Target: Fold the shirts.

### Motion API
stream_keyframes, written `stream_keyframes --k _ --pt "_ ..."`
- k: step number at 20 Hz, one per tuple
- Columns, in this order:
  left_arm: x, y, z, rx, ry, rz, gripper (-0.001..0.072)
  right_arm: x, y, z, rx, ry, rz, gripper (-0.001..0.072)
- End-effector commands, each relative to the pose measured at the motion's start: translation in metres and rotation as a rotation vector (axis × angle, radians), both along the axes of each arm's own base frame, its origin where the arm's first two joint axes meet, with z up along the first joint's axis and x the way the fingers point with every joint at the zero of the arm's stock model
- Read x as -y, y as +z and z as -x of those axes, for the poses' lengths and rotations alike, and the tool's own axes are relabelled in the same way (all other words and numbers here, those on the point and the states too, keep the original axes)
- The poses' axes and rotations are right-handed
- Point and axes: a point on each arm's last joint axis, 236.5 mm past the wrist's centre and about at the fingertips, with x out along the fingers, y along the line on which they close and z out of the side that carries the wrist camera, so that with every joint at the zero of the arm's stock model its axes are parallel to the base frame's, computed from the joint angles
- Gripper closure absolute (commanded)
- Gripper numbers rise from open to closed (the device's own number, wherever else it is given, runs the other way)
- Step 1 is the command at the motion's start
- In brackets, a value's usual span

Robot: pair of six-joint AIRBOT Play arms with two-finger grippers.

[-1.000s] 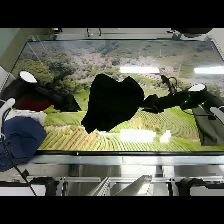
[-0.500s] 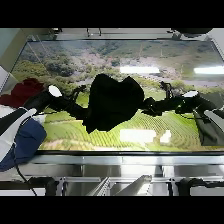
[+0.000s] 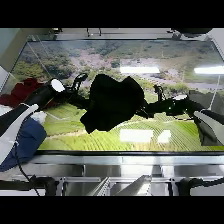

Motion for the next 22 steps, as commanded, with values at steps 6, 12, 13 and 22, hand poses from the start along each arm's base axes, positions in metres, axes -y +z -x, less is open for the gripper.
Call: stream_keyframes --k 6,12,13,22 --pt "0.003 0.003 -0.008 0.041 0.001 -0.022 0.069 -0.02 -0.001 -0.013 0.046 -0.039 0.003 0.0616" --pt "-0.024 0.118 -0.053 0.205 0.028 0.034 0.0691 -0.008 0.058 -0.027 0.174 0.003 -0.058 0.0694" --pt "-0.037 0.151 -0.057 0.262 0.048 0.042 0.0691 0.007 0.085 -0.036 0.234 -0.016 -0.067 0.0694" --pt "-0.076 0.458 0.037 0.855 0.096 0.257 0.069 0.131 0.433 0.016 1.039 -0.178 0.05 0.0695"
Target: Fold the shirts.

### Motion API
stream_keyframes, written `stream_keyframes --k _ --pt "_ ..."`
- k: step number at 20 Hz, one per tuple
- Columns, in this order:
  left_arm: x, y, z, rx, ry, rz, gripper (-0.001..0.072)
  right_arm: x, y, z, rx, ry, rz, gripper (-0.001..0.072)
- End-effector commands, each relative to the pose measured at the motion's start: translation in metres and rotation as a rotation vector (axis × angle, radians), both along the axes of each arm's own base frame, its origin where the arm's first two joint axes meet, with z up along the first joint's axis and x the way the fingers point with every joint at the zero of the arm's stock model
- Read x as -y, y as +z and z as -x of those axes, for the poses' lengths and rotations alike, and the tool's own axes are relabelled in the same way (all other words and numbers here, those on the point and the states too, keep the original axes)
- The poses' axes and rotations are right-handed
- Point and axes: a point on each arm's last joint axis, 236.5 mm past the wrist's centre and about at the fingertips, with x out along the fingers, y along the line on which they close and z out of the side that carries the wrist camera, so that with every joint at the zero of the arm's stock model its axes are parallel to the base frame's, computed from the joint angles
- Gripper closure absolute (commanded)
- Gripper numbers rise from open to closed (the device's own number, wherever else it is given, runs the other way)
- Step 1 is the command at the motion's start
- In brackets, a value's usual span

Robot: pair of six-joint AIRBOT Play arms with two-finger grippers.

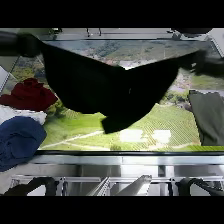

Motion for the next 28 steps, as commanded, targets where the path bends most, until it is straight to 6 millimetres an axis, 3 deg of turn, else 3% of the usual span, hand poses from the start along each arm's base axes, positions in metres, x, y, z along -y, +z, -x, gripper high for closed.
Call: stream_keyframes --k 1,4,6,8,11,14,16,19,21,24,26,28 --pt "0.009 0.121 0.073 0.28 -0.048 0.08 0.069 0.012 0.134 0.07 0.339 -0.067 0.112 0.0695" --pt "0.006 0.189 0.136 0.494 -0.019 0.042 0.069 0.002 0.215 0.132 0.588 -0.131 0.213 0.0695" --pt "0.003 0.216 0.172 0.598 0.015 0.012 0.069 0.0 0.25 0.163 0.709 -0.201 0.279 0.0695" --pt "-0.003 0.214 0.181 0.604 0.053 -0.004 0.0689 0.008 0.261 0.168 0.75 -0.274 0.32 0.0694" --pt "-0.016 0.164 0.15 0.456 0.085 0.021 0.0689 0.021 0.239 0.137 0.656 -0.25 0.308 0.0694" --pt "-0.029 0.079 0.099 0.195 0.091 0.076 0.069 0.035 0.179 0.077 0.438 -0.146 0.247 0.0694" --pt "-0.035 0.008 0.068 -0.027 0.079 0.12 0.069 0.036 0.112 0.032 0.246 -0.035 0.224 0.0694" --pt "-0.042 -0.095 0.038 -0.327 0.078 0.181 0.069 0.026 -0.003 -0.026 -0.025 0.082 0.207 0.0694" --pt "-0.045 -0.158 0.028 -0.496 0.082 0.216 0.069 0.014 -0.078 -0.055 -0.182 0.141 0.183 0.0694" --pt "-0.051 -0.252 0.016 -0.695 0.091 0.251 0.0691 0.005 -0.173 -0.094 -0.354 0.124 0.124 0.0694" --pt "-0.055 -0.297 0.007 -0.785 0.099 0.266 0.0693 0.009 -0.213 -0.113 -0.405 0.072 0.114 0.0693" --pt "-0.055 -0.317 -0.003 -0.855 0.074 0.287 0.0693 0.012 -0.227 -0.119 -0.423 0.05 0.104 0.0693"
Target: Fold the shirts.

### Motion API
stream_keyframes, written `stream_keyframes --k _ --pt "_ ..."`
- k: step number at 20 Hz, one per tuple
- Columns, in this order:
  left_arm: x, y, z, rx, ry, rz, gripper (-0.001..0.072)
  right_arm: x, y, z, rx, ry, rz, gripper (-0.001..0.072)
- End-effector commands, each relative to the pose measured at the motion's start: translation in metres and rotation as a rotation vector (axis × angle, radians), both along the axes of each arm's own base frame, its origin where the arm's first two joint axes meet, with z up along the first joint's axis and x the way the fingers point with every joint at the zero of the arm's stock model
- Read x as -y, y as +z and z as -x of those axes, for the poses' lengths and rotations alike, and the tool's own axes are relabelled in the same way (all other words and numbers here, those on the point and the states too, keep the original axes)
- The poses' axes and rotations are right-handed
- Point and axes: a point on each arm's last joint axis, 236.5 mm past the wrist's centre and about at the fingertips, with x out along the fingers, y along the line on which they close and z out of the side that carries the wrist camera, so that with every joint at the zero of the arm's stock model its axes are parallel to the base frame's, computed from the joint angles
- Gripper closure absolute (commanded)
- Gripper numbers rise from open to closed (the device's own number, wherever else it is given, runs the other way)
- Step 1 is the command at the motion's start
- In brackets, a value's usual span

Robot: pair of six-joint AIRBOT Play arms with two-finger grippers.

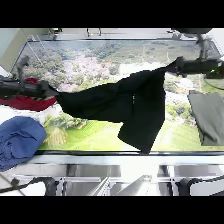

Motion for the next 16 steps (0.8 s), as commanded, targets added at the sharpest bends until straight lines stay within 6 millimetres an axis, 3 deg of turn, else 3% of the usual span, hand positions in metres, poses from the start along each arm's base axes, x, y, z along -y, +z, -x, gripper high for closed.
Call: stream_keyframes --k 1,3,5,8,9,11,12,13,16 --pt "0.006 -0.047 -0.003 -0.146 -0.071 0.061 0.0693 0.001 -0.049 -0.015 -0.064 -0.035 0.004 0.0693" --pt "0.013 -0.039 -0.012 -0.133 -0.119 0.061 0.0695 0.002 -0.043 -0.018 -0.046 -0.049 0.01 0.0689" --pt "0.01 -0.026 -0.043 -0.043 -0.083 0.02 0.0693 0.005 -0.04 -0.022 -0.034 -0.062 0.015 0.0434" --pt "-0.014 0.014 -0.105 0.18 0.033 -0.068 0.0691 0.017 -0.031 -0.02 -0.027 -0.077 0.01 0.0437" --pt "-0.022 0.027 -0.116 0.229 0.057 -0.085 0.0614 0.024 -0.023 -0.016 -0.037 -0.08 -0.002 0.0438" --pt "-0.038 0.045 -0.123 0.268 0.067 -0.133 0.0105 0.04 -0.007 0.002 -0.063 -0.06 -0.03 0.0441" --pt "-0.049 0.048 -0.121 0.248 0.078 -0.17 -0.0008 0.048 0.001 0.015 -0.077 -0.035 -0.044 0.0532" --pt "-0.061 0.046 -0.115 0.221 0.071 -0.222 -0.0008 0.054 0.007 0.029 -0.095 -0.003 -0.056 0.0676" --pt "-0.089 0.026 -0.089 0.084 0.071 -0.315 -0.0007 0.062 0.005 0.07 -0.188 0.086 -0.055 0.0693"
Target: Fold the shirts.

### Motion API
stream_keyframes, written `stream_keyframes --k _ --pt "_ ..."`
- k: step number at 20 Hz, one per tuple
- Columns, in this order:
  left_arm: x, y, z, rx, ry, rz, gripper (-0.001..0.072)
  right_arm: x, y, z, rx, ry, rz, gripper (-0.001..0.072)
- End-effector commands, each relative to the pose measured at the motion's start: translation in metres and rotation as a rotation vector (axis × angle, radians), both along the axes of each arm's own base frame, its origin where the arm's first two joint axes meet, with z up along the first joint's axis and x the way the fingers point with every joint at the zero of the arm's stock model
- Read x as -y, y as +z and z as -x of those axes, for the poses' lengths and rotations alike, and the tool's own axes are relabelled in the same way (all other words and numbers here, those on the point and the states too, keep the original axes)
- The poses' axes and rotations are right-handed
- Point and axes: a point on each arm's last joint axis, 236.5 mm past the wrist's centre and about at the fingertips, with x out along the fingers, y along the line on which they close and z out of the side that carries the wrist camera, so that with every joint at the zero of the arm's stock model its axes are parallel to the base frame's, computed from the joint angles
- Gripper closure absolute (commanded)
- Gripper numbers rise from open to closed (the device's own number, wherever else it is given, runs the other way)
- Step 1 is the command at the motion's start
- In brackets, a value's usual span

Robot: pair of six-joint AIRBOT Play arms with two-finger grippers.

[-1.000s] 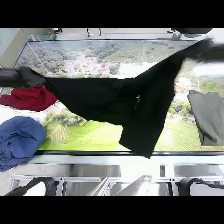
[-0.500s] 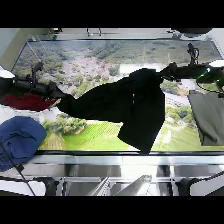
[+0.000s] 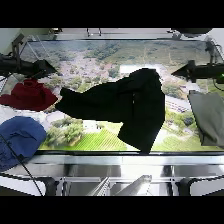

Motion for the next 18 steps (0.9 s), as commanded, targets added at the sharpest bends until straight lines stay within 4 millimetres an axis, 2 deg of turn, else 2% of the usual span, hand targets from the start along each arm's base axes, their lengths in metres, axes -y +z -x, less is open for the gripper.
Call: stream_keyframes --k 1,3,5,8,9,10,11,15,18 --pt "-0.034 -0.019 0.028 -0.148 0.037 -0.09 -0.0007 0.004 -0.002 0.055 -0.122 0.118 -0.025 0.0692" --pt "-0.031 -0.043 0.052 -0.253 0.02 -0.059 -0.0006 -0.005 -0.018 0.078 -0.161 0.129 -0.034 0.0693" --pt "-0.029 -0.077 0.074 -0.343 0.022 -0.038 -0.0006 -0.011 -0.039 0.095 -0.174 0.105 -0.03 0.0693" --pt "-0.03 -0.113 0.081 -0.358 0.044 -0.042 -0.0006 -0.008 -0.074 0.112 -0.236 0.021 -0.013 0.0683" --pt "-0.032 -0.121 0.078 -0.339 0.059 -0.052 0.0002 -0.009 -0.084 0.117 -0.261 0.01 -0.014 0.0596" --pt "-0.035 -0.126 0.073 -0.318 0.076 -0.062 0.0011 -0.008 -0.093 0.119 -0.279 -0.001 -0.009 0.0387" --pt "-0.039 -0.13 0.068 -0.298 0.097 -0.071 0.0012 -0.008 -0.101 0.12 -0.294 -0.015 -0.008 0.027" --pt "-0.042 -0.14 0.06 -0.254 0.114 -0.087 0.0012 -0.005 -0.132 0.122 -0.342 -0.021 0.043 0.0267" --pt "-0.033 -0.153 0.064 -0.278 0.06 -0.09 0.0012 -0.006 -0.139 0.124 -0.363 -0.02 0.034 0.0268"
